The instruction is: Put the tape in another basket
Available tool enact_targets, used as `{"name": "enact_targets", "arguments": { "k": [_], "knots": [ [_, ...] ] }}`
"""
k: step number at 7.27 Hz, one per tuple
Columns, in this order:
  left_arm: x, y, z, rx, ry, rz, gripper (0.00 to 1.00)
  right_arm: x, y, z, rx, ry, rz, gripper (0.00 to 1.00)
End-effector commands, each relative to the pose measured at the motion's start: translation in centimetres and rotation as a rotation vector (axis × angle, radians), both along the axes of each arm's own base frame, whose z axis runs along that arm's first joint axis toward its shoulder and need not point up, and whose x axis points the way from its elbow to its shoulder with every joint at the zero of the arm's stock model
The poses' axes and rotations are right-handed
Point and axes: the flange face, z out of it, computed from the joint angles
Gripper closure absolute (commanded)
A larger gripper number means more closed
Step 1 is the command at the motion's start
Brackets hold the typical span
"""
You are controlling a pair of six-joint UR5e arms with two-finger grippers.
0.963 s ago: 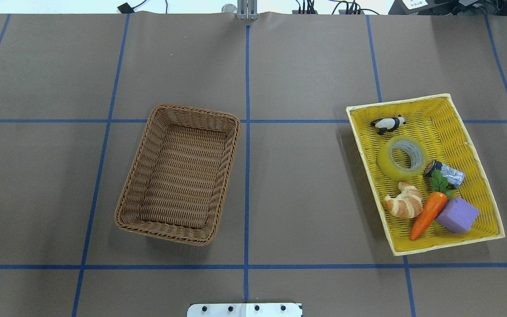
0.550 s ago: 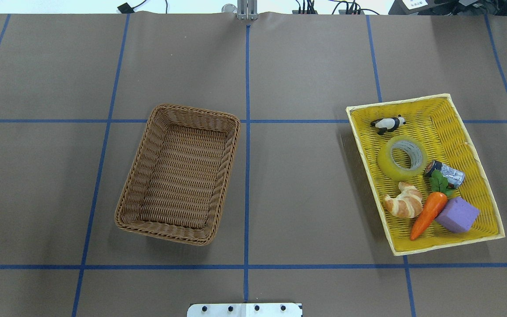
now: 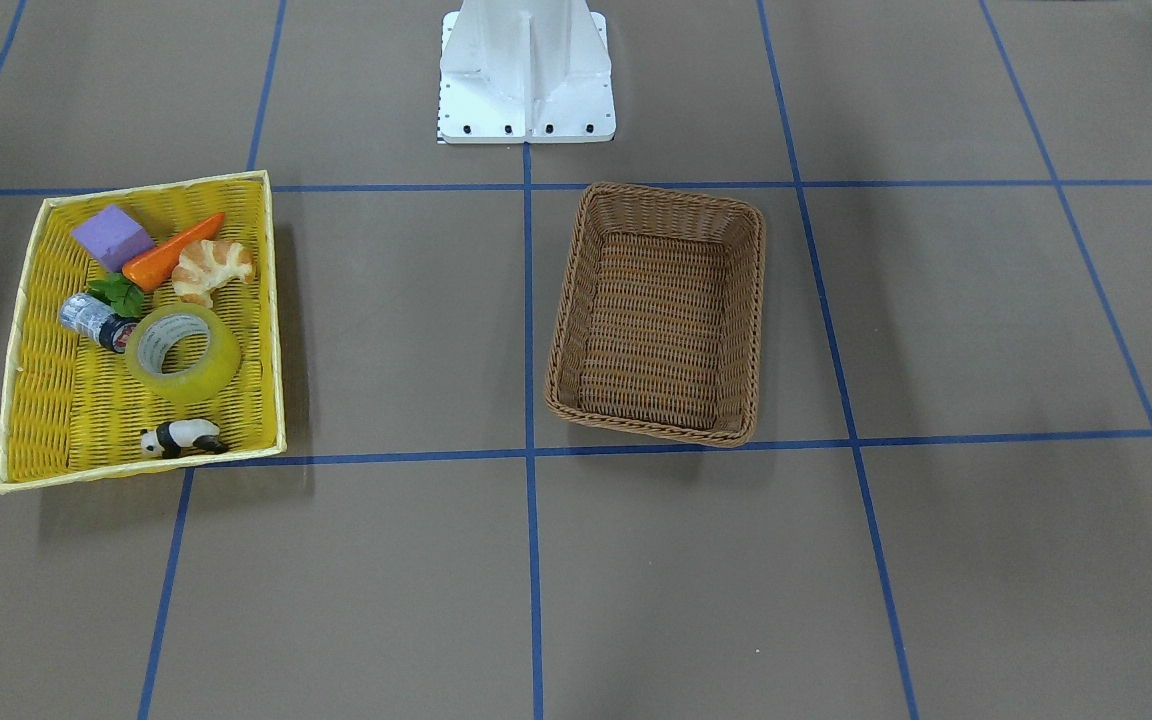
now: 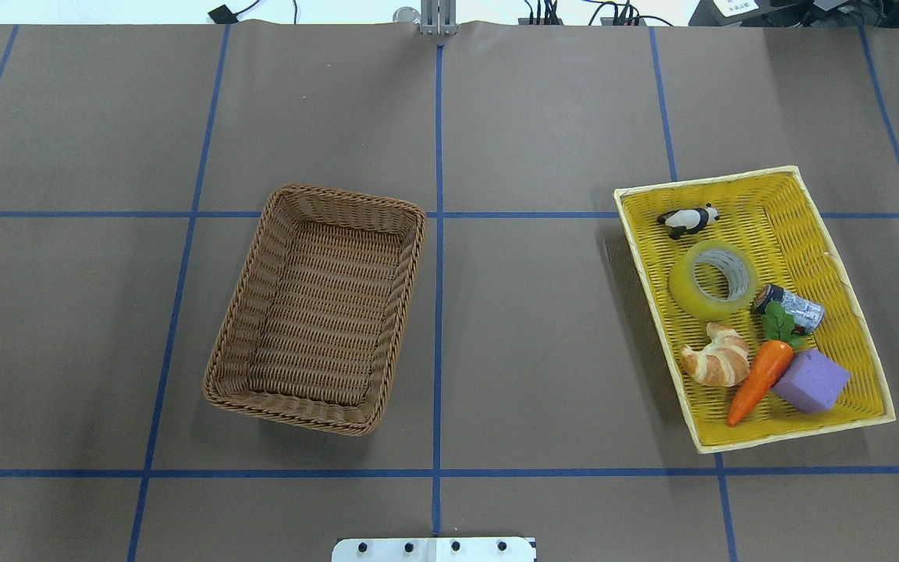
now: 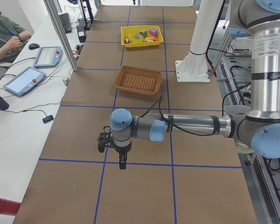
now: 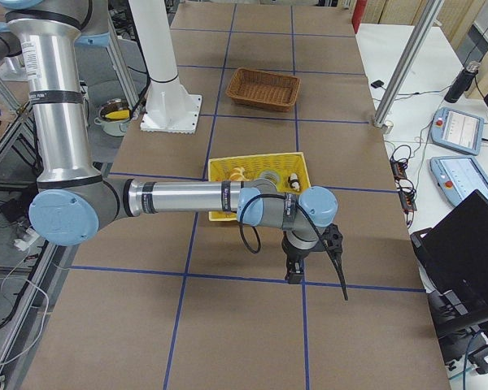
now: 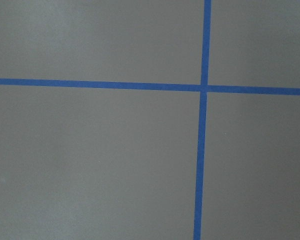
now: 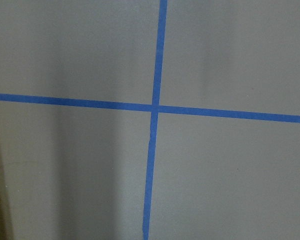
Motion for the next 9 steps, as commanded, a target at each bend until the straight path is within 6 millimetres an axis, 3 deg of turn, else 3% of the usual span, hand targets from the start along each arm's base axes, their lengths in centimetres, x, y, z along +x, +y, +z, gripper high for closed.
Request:
{"name": "enact_targets", "arguments": {
  "k": [1,3,5,7,8,9],
  "knots": [
    [-0.1,0.3,0.4,-0.008,-0.001,-0.003,0.02,0.0,-0.1,-0.4,0.007,-0.003,0.0,0.0],
    [0.0,0.2,0.9,-0.009,0.002,0.002,0.02,0.0,-0.4,-1.6,0.032,-0.003,0.005,0.0],
    [0.1,0.3,1.0,-0.018,0.004,-0.003,0.02,0.0,-1.1,-5.2,0.1,0.001,0.01,0.0],
    [0.3,-1.1,0.1,-0.002,0.005,-0.001,0.02,-1.7,-2.6,-7.8,0.186,-0.008,-0.015,0.0],
    [0.4,-1.5,0.6,-0.008,0.006,0.001,0.02,-2.3,-3.3,-8.1,0.261,-0.05,-0.022,0.0],
    [0.4,-2.0,0.5,-0.007,0.006,0.001,0.02,-5.1,-3.6,-8.4,0.364,-0.064,-0.06,0.0]
  ]
}}
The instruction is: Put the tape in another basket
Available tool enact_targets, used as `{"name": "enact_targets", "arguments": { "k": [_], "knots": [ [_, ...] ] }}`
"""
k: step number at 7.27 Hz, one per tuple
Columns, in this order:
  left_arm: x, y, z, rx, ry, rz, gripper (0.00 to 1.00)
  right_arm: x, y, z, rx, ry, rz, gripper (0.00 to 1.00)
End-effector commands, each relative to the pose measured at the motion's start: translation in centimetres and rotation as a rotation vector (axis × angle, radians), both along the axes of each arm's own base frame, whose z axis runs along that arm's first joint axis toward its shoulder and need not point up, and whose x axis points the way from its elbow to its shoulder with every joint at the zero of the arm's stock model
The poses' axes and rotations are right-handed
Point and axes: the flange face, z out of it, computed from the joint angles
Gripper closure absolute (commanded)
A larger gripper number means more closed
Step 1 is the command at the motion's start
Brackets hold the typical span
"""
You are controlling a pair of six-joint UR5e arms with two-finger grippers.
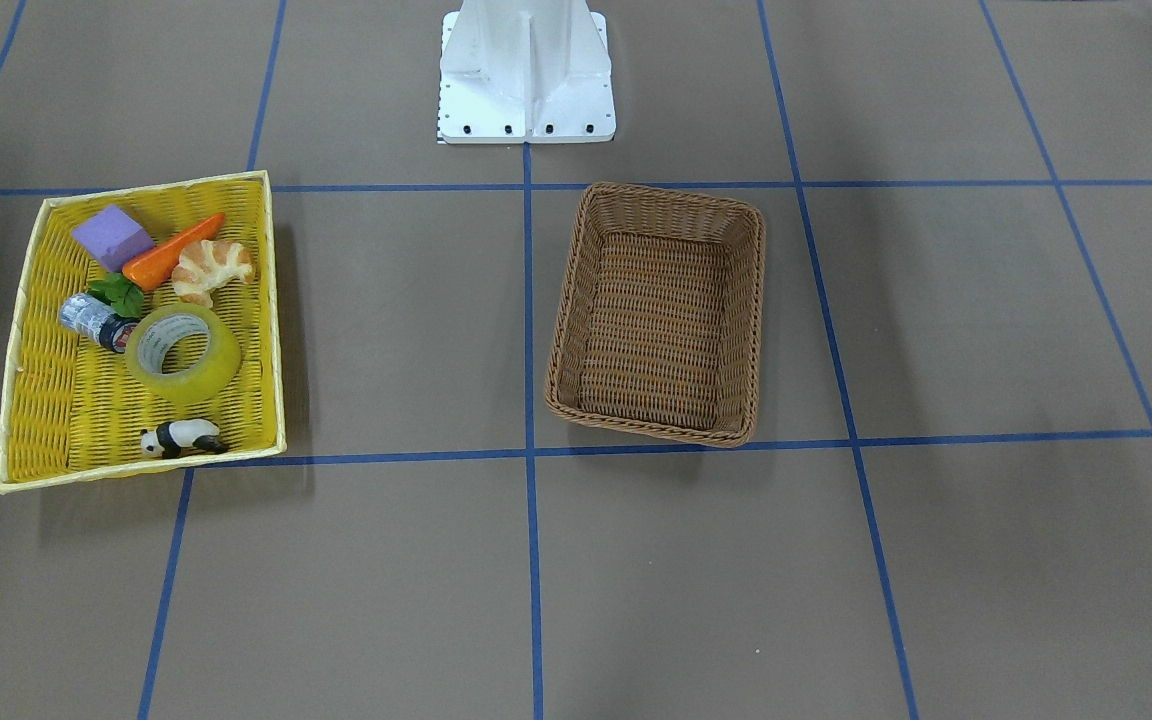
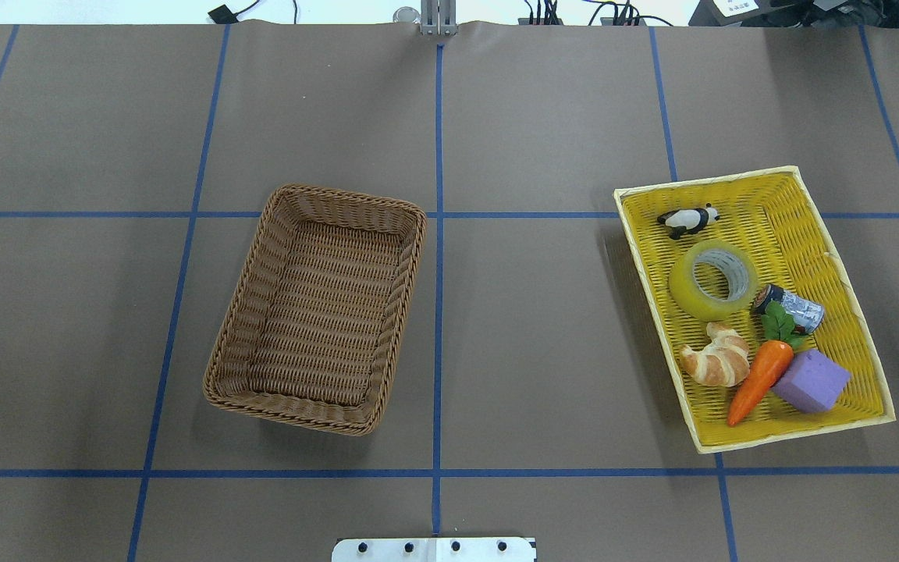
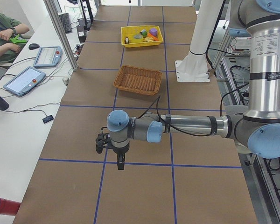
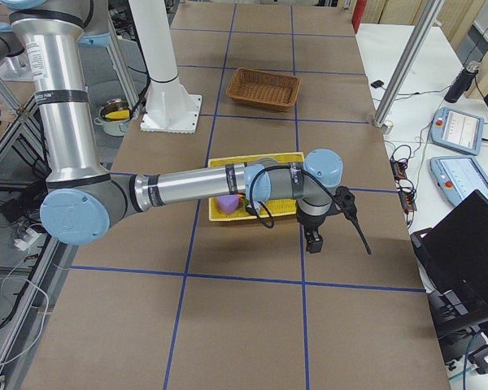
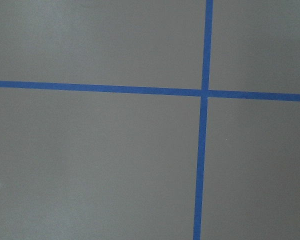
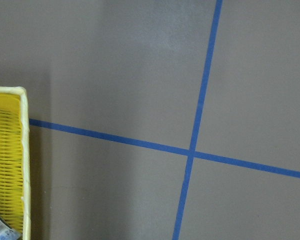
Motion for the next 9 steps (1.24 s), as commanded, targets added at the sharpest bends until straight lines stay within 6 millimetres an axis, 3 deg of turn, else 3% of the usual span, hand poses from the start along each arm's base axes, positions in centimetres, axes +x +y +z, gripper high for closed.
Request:
{"name": "enact_targets", "arguments": {
  "k": [1,2,3,6,9],
  "knots": [
    [0.2,-0.9,-0.3,0.006,0.006,0.003,0.02,-7.1,-1.4,-1.4,0.114,-0.024,-0.054,0.0],
    [0.3,-1.8,-1.4,0.027,0.011,0.003,0.02,-11.2,-3.3,-4.6,0.135,-0.044,-0.068,0.0],
    [0.4,-2.0,-1.6,0.033,0.013,0.005,0.02,-14.2,-3.6,-6.5,0.158,-0.059,-0.109,0.0],
    [0.5,-2.0,-1.4,0.029,0.013,0.007,0.02,-21.7,-1.6,-8.0,0.256,-0.115,-0.252,0.0],
    [0.5,-2.2,-1.4,0.03,0.013,0.008,0.02,-27.2,0.6,-8.6,0.311,-0.129,-0.346,0.0]
  ]
}}
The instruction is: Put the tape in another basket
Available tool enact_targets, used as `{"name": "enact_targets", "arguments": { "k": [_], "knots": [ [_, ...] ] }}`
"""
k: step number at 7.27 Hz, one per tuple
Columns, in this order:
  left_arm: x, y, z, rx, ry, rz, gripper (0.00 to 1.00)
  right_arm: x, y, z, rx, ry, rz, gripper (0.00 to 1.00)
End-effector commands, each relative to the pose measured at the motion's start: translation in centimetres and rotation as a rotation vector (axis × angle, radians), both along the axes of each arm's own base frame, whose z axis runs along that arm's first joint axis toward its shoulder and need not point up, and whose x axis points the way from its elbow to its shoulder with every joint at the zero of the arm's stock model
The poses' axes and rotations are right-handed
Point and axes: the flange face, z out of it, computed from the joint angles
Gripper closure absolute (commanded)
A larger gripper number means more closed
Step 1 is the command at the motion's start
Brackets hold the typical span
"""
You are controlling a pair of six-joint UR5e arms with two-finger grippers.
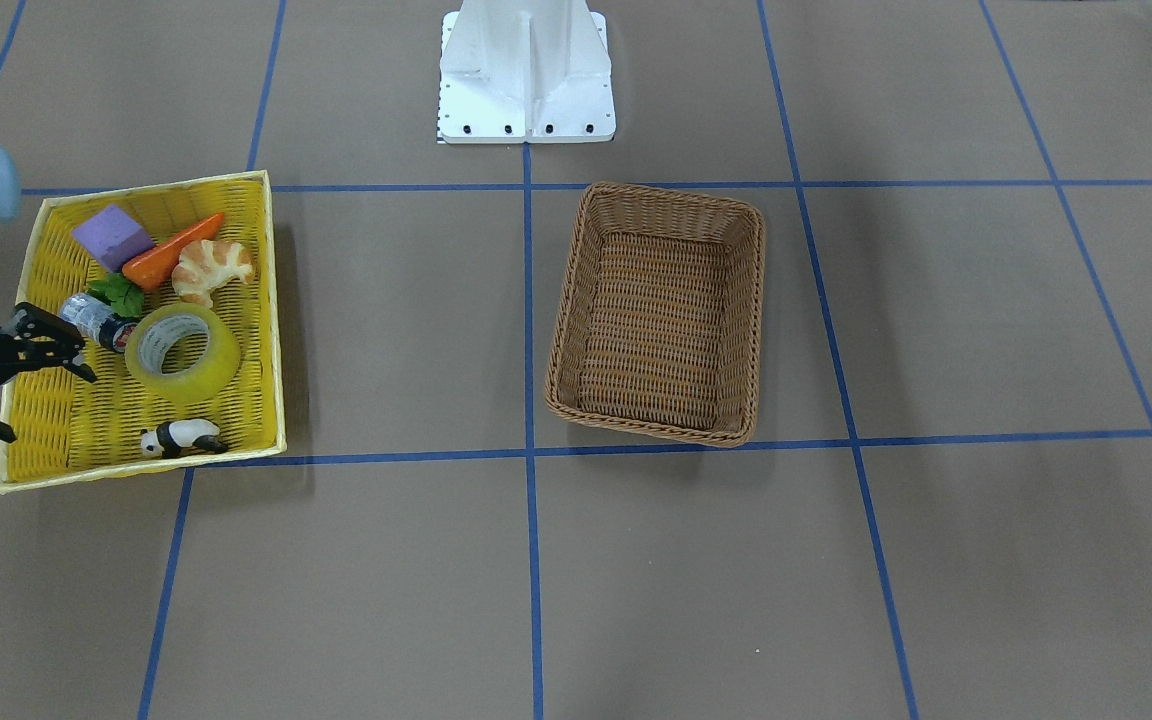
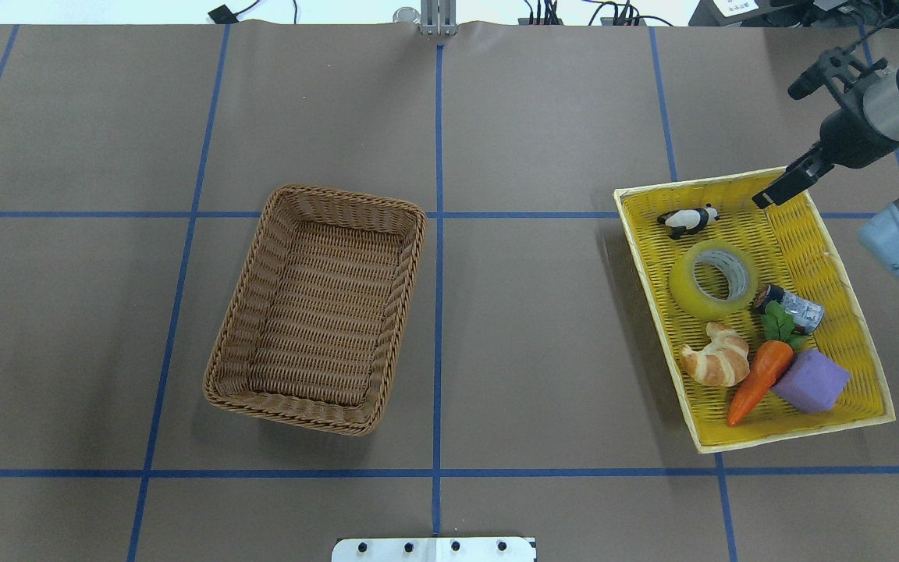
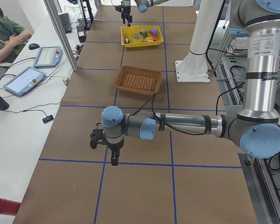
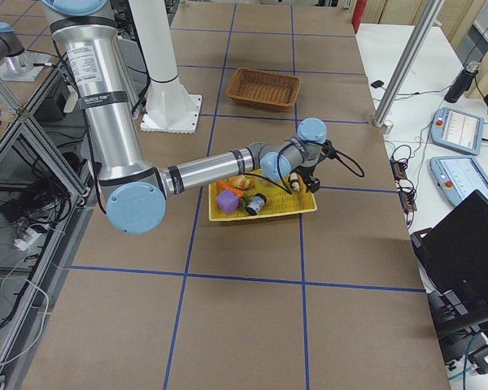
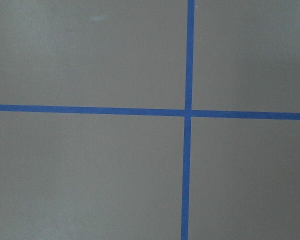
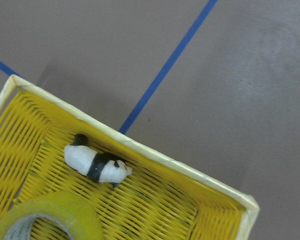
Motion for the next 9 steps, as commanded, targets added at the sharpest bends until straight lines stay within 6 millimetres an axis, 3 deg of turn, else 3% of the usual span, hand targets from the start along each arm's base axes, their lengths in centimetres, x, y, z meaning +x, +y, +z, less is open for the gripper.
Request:
{"name": "enact_targets", "arguments": {
  "k": [1,7,9],
  "knots": [
    [0.0,-0.2,0.0,0.001,0.0,0.0,0.02,-3.7,1.8,0.3,0.007,0.002,-0.066,0.0],
    [0.0,-0.2,0.4,-0.003,0.0,0.002,0.02,-7.7,4.1,2.2,-0.035,0.047,-0.119,0.0],
    [0.0,-0.2,0.8,-0.007,-0.001,0.005,0.02,-8.2,4.4,2.7,-0.058,0.067,-0.127,0.0]
  ]
}}
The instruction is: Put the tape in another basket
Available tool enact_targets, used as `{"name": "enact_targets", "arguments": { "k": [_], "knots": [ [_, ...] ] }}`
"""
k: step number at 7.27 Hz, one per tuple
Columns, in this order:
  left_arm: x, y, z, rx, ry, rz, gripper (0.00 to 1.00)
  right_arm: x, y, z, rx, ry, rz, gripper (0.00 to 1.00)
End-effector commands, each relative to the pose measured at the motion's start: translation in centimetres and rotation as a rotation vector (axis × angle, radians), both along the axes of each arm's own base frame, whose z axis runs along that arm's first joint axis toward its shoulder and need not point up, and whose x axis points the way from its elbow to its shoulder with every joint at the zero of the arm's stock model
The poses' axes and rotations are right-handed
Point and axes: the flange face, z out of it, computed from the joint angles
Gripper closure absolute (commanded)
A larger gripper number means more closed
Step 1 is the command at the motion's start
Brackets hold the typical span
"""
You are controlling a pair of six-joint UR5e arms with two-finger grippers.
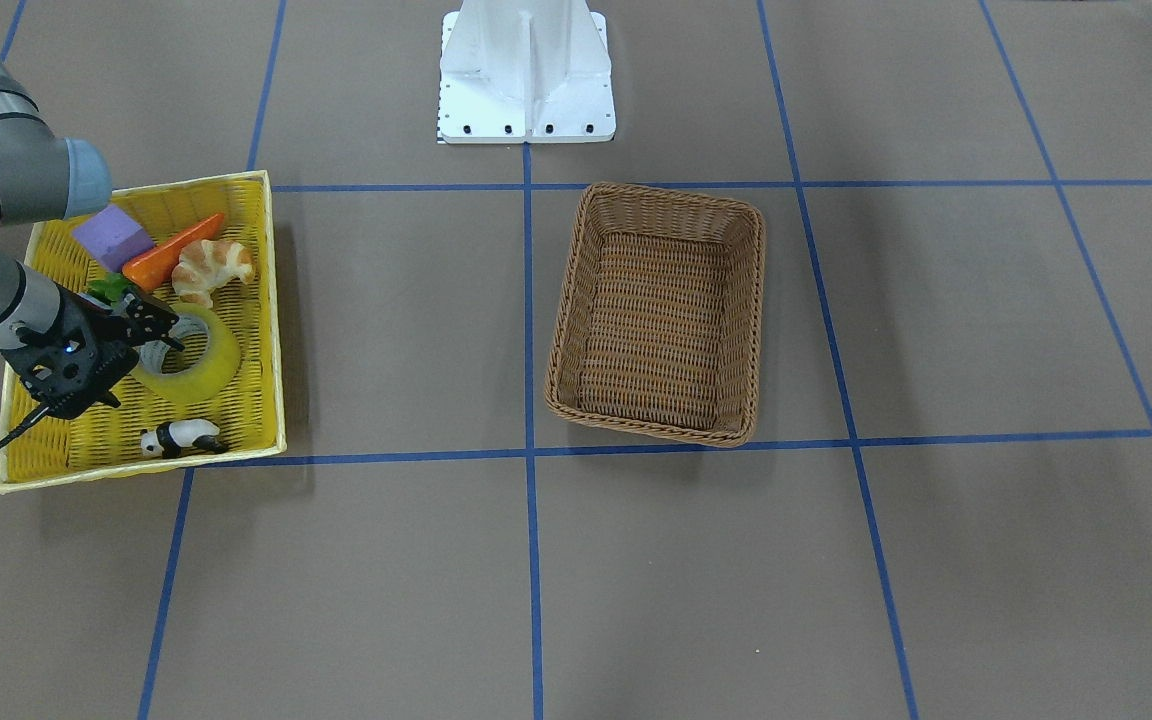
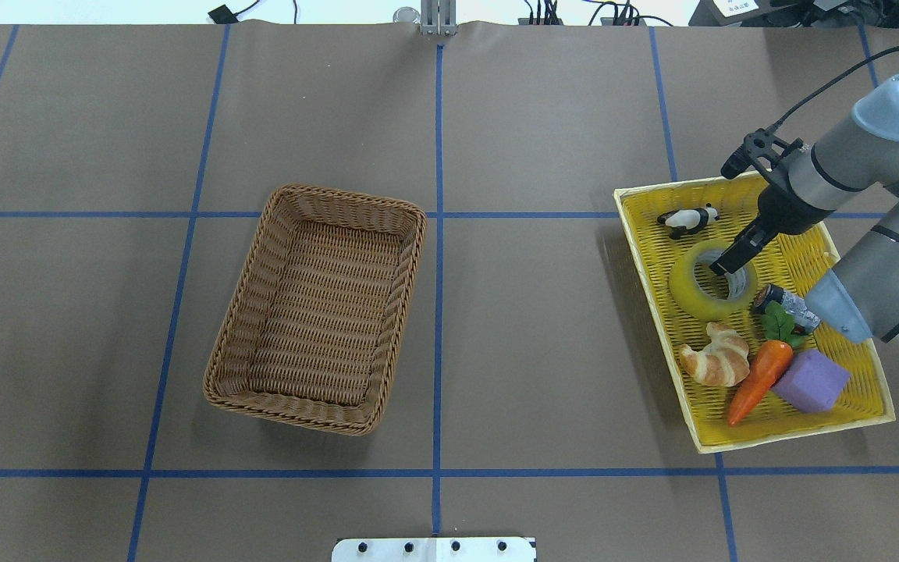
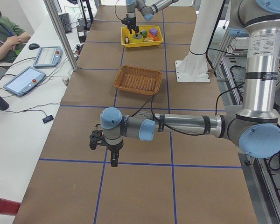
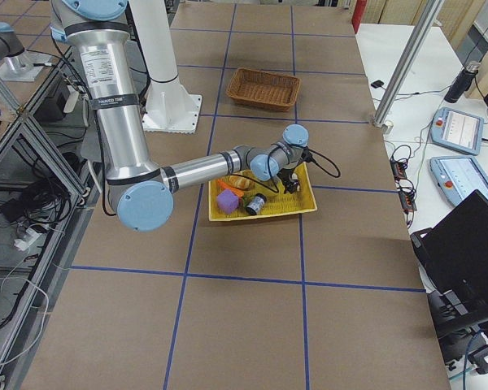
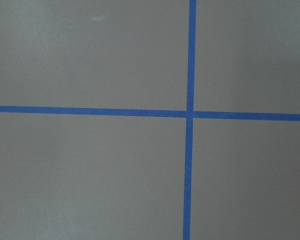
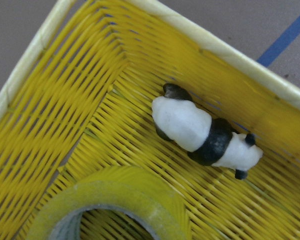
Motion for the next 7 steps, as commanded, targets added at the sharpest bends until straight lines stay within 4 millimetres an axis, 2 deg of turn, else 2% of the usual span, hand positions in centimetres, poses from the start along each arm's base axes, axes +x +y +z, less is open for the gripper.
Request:
{"name": "enact_targets", "arguments": {
  "k": [1,2,3,5,6,7],
  "knots": [
    [0.0,0.0,0.3,-0.005,0.0,0.001,0.02,-0.4,0.2,0.4,-0.015,0.012,-0.006,0.1],
    [0.0,0.0,0.4,-0.006,-0.001,0.001,0.02,-0.4,0.2,0.6,-0.019,0.014,-0.006,0.35],
    [0.0,0.1,0.5,-0.009,-0.001,0.001,0.02,-0.2,0.2,0.8,-0.018,0.017,-0.003,0.56],
    [0.0,0.0,0.7,0.0,0.0,0.0,0.02,0.1,0.3,1.3,-0.013,0.034,0.007,0.76],
    [0.0,0.0,0.7,0.0,0.0,0.0,0.02,0.2,0.3,0.9,-0.007,0.029,0.009,1.0],
    [0.0,0.0,0.7,0.0,0.0,0.0,0.02,0.4,0.2,-0.4,0.004,0.009,0.01,1.0]
  ]
}}
